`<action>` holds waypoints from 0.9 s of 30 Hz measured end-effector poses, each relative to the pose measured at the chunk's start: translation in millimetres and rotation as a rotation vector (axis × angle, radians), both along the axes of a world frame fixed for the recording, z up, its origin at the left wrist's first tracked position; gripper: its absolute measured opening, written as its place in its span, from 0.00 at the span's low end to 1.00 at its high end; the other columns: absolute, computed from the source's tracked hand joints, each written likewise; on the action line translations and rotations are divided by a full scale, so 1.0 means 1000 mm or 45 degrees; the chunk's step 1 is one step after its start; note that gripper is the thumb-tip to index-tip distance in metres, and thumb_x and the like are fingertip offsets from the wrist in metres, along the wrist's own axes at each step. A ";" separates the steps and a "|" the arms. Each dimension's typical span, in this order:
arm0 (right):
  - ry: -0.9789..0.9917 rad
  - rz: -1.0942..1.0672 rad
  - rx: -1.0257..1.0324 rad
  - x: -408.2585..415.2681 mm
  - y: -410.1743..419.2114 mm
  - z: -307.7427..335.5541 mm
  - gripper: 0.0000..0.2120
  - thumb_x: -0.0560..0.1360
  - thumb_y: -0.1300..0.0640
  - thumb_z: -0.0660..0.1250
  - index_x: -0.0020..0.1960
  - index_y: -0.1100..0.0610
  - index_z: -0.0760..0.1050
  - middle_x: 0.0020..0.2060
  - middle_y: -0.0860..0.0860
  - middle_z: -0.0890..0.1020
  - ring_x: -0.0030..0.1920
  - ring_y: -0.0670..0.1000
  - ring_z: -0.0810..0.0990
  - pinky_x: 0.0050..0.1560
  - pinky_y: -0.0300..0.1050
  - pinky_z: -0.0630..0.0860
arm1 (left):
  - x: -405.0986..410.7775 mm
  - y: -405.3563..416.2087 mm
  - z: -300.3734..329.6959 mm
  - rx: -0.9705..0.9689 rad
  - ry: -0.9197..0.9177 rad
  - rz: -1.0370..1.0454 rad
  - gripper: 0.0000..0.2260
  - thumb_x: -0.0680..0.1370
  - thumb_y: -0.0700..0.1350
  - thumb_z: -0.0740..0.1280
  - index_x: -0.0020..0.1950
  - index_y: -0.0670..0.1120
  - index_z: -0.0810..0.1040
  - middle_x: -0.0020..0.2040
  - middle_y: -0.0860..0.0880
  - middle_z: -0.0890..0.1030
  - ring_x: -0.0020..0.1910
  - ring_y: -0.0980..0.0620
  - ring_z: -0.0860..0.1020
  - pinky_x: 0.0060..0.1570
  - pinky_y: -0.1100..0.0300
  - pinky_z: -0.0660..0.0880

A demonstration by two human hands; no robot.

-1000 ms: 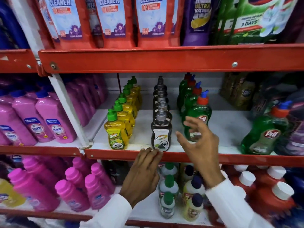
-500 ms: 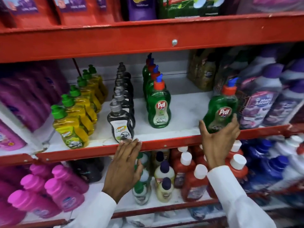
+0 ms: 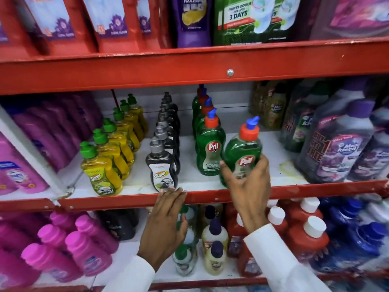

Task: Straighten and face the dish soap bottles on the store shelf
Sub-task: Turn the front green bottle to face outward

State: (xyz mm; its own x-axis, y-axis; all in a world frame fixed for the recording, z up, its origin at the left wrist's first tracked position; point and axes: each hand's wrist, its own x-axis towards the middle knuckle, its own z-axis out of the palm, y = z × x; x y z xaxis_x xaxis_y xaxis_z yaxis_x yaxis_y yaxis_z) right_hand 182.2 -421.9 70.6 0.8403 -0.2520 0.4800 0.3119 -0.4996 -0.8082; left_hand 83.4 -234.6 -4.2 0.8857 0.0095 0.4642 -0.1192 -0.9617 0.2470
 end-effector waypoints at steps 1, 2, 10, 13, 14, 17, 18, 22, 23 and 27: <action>0.014 0.037 -0.029 -0.002 0.008 0.001 0.39 0.65 0.38 0.76 0.66 0.59 0.67 0.57 0.55 0.79 0.55 0.56 0.78 0.52 0.48 0.76 | 0.000 0.000 -0.001 -0.010 -0.005 -0.006 0.24 0.76 0.49 0.59 0.72 0.44 0.71 0.69 0.46 0.75 0.71 0.47 0.70 0.74 0.47 0.61; 0.022 0.070 -0.060 -0.004 0.017 0.002 0.39 0.65 0.38 0.76 0.65 0.58 0.67 0.57 0.55 0.78 0.54 0.55 0.79 0.51 0.48 0.77 | 0.000 0.000 -0.002 -0.015 -0.008 -0.008 0.24 0.76 0.49 0.59 0.72 0.44 0.71 0.70 0.47 0.75 0.71 0.47 0.70 0.74 0.46 0.61; 0.094 0.154 -0.162 -0.001 0.043 -0.004 0.41 0.64 0.34 0.75 0.65 0.58 0.67 0.57 0.55 0.78 0.57 0.57 0.79 0.53 0.52 0.79 | -0.001 -0.002 0.006 -0.074 -0.048 0.024 0.24 0.75 0.49 0.60 0.70 0.46 0.73 0.68 0.48 0.77 0.69 0.48 0.72 0.73 0.45 0.65; 0.115 0.276 -0.160 0.000 0.031 -0.008 0.44 0.62 0.33 0.76 0.66 0.57 0.65 0.58 0.54 0.77 0.59 0.55 0.78 0.57 0.52 0.79 | 0.001 -0.008 0.013 -0.153 -0.085 0.056 0.22 0.76 0.51 0.60 0.68 0.46 0.75 0.66 0.48 0.79 0.67 0.48 0.74 0.71 0.47 0.69; 0.136 0.357 -0.145 0.000 0.025 -0.009 0.45 0.61 0.33 0.76 0.68 0.55 0.64 0.60 0.53 0.76 0.60 0.54 0.77 0.59 0.52 0.79 | 0.002 -0.010 0.017 -0.192 -0.093 0.064 0.22 0.76 0.52 0.61 0.68 0.47 0.75 0.66 0.49 0.78 0.67 0.49 0.74 0.70 0.50 0.69; 0.227 0.556 -0.125 0.008 -0.001 -0.014 0.48 0.62 0.37 0.78 0.73 0.52 0.60 0.69 0.52 0.72 0.65 0.52 0.76 0.65 0.51 0.76 | 0.011 -0.016 0.032 -0.355 -0.106 0.058 0.21 0.77 0.51 0.63 0.70 0.49 0.73 0.68 0.49 0.77 0.66 0.52 0.74 0.67 0.60 0.68; 0.250 0.596 -0.168 0.014 -0.010 -0.015 0.46 0.64 0.41 0.78 0.74 0.53 0.60 0.70 0.52 0.72 0.65 0.52 0.76 0.65 0.49 0.76 | 0.017 -0.018 0.038 -0.414 -0.099 0.042 0.22 0.77 0.51 0.63 0.71 0.49 0.72 0.68 0.50 0.77 0.66 0.53 0.75 0.68 0.60 0.69; 0.274 0.756 -0.268 0.032 -0.030 -0.017 0.28 0.71 0.53 0.75 0.69 0.52 0.70 0.61 0.49 0.83 0.57 0.47 0.83 0.61 0.46 0.79 | 0.040 -0.026 0.056 -0.634 -0.061 -0.066 0.22 0.76 0.50 0.69 0.70 0.49 0.73 0.63 0.52 0.81 0.58 0.58 0.79 0.62 0.60 0.76; 0.264 0.772 -0.264 0.035 -0.031 -0.018 0.24 0.72 0.54 0.74 0.67 0.51 0.73 0.58 0.48 0.84 0.56 0.47 0.83 0.60 0.44 0.80 | 0.045 -0.027 0.057 -0.678 -0.036 -0.071 0.22 0.76 0.49 0.71 0.69 0.49 0.74 0.61 0.52 0.82 0.56 0.59 0.80 0.60 0.62 0.77; 0.220 0.780 -0.258 0.035 -0.032 -0.019 0.17 0.73 0.54 0.74 0.61 0.49 0.76 0.53 0.45 0.85 0.52 0.43 0.84 0.48 0.22 0.73 | 0.058 -0.028 0.052 -0.766 -0.018 -0.040 0.22 0.73 0.52 0.72 0.66 0.49 0.77 0.56 0.53 0.85 0.53 0.60 0.82 0.56 0.55 0.80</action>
State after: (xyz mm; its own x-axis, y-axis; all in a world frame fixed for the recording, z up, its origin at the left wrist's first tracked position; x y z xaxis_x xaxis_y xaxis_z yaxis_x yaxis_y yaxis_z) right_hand 216.9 -453.8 51.6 0.8720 0.3763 0.3131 0.4618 -0.4204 -0.7810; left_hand 141.1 -262.4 47.8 0.8836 0.2482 0.3971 -0.1522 -0.6497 0.7448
